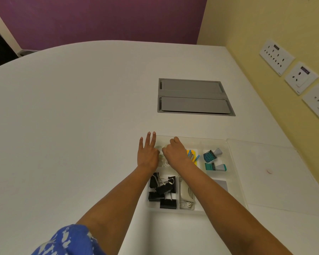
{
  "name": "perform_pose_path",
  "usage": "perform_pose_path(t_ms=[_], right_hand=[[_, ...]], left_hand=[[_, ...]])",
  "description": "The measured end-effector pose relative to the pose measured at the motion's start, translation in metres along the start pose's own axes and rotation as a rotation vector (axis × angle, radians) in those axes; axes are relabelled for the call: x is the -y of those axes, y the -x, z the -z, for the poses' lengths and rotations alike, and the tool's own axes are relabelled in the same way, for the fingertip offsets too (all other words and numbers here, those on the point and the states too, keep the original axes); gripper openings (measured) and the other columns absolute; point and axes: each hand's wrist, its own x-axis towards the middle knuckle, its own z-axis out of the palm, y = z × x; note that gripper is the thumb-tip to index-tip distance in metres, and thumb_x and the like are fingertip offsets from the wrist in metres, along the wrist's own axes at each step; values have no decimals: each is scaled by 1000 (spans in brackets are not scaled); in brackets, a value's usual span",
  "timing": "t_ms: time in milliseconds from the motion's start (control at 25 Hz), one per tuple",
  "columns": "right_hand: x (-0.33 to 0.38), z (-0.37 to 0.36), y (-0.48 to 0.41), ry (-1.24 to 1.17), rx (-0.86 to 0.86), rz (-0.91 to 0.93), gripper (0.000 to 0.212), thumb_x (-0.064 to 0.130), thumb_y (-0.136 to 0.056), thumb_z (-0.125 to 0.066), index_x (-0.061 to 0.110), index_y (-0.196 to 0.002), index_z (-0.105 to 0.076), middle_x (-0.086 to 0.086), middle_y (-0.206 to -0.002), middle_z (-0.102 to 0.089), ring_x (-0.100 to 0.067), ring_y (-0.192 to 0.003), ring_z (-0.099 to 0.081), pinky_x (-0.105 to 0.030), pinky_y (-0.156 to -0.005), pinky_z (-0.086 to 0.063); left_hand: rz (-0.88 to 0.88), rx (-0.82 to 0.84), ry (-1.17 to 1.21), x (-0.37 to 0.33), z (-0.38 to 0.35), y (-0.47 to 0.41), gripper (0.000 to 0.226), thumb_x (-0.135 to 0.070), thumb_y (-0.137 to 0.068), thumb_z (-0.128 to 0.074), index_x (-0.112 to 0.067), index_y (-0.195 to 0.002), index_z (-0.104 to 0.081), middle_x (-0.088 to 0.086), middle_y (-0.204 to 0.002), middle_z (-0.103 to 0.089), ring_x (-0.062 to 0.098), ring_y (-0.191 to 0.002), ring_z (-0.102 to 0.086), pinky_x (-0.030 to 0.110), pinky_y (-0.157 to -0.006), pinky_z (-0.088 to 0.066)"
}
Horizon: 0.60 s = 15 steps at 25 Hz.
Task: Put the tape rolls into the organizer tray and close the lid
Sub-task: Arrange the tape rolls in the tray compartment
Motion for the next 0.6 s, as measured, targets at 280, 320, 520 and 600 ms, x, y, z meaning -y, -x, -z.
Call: perform_pose_path(t_ms=[280, 320, 520, 600], right_hand=[[1, 0, -1, -5, 37, -28, 27, 22, -94, -56, 11, -119, -59, -7, -116, -68, -27, -123, -51, -37, -115, -24], [1, -1, -1, -17, 36, -29, 29, 21, -94, -56, 11, -120, -57, -7, -116, -67, -27, -123, -51, -37, -114, -25], [-4, -5, 2, -123, 0, -47, 34, 11, -89, -57, 6, -122, -51, -13, -113, -67, -30, -119, -51, -37, -110, -28], [-8, -6, 2, -199, -41, -59, 32, 5, -87, -56, 6, -118, -53, -14, -110, -68, -31, -115, -52, -37, -106, -29]], left_hand=[[-4, -4, 2, 0, 0, -1, 29, -39, -97, -46, -27, -113, -67, 7, -160, 12, 27, -147, 15, 45, -119, 8], [-5, -4, 4, 0, 0, -1, 28, -39, -97, -47, -27, -112, -67, 7, -160, 12, 27, -147, 15, 45, -119, 8], [-4, -1, 6, 0, 1, 0, 27, -38, -96, -48, -28, -110, -68, 7, -160, 12, 27, -147, 15, 45, -119, 8], [-7, 0, 1, 0, 0, 0, 27, -37, -96, -48, -27, -111, -68, 7, -160, 12, 28, -147, 15, 45, -119, 8]])
